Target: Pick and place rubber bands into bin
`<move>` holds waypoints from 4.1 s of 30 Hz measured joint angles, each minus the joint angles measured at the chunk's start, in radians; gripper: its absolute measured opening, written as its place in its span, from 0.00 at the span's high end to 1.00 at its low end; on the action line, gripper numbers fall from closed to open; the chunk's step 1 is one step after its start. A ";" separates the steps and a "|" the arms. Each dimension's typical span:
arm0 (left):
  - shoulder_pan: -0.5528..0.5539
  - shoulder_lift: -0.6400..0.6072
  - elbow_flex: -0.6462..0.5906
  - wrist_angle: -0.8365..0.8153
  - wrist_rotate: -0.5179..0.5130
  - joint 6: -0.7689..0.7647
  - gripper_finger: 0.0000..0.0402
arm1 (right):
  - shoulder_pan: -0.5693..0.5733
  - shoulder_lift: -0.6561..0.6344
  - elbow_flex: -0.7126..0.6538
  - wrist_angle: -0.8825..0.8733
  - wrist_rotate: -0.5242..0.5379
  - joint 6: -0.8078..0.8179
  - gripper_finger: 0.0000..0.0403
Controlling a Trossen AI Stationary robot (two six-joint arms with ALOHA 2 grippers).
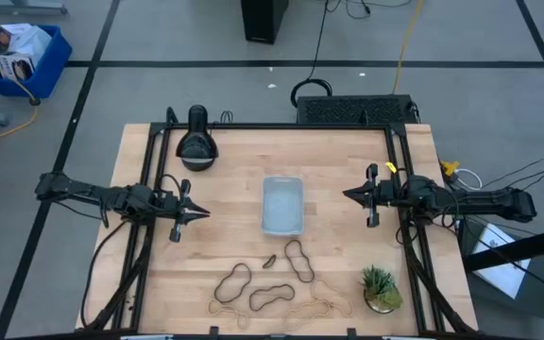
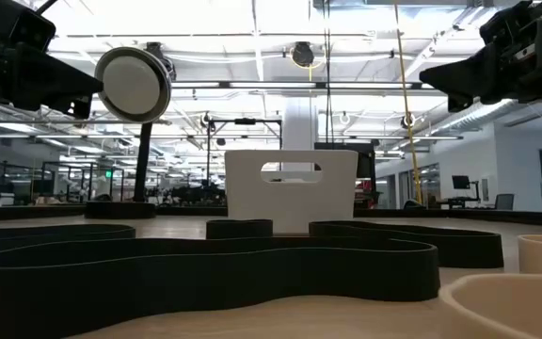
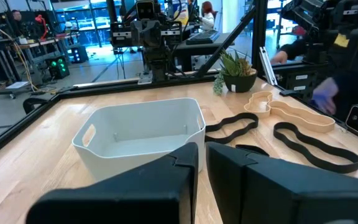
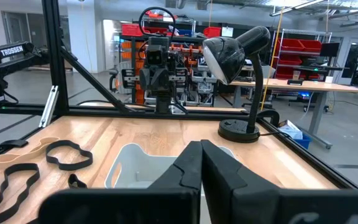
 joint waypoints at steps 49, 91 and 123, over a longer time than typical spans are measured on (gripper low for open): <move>0.000 0.000 0.000 0.000 0.000 0.000 0.90 | 0.000 0.000 0.000 0.000 0.000 0.000 1.00; 0.000 0.000 0.000 0.078 0.000 -0.008 0.90 | 0.000 0.000 0.000 0.019 -0.003 -0.011 1.00; -0.002 0.000 0.000 0.347 -0.341 0.349 0.90 | 0.579 0.865 0.892 -0.788 0.447 0.186 0.62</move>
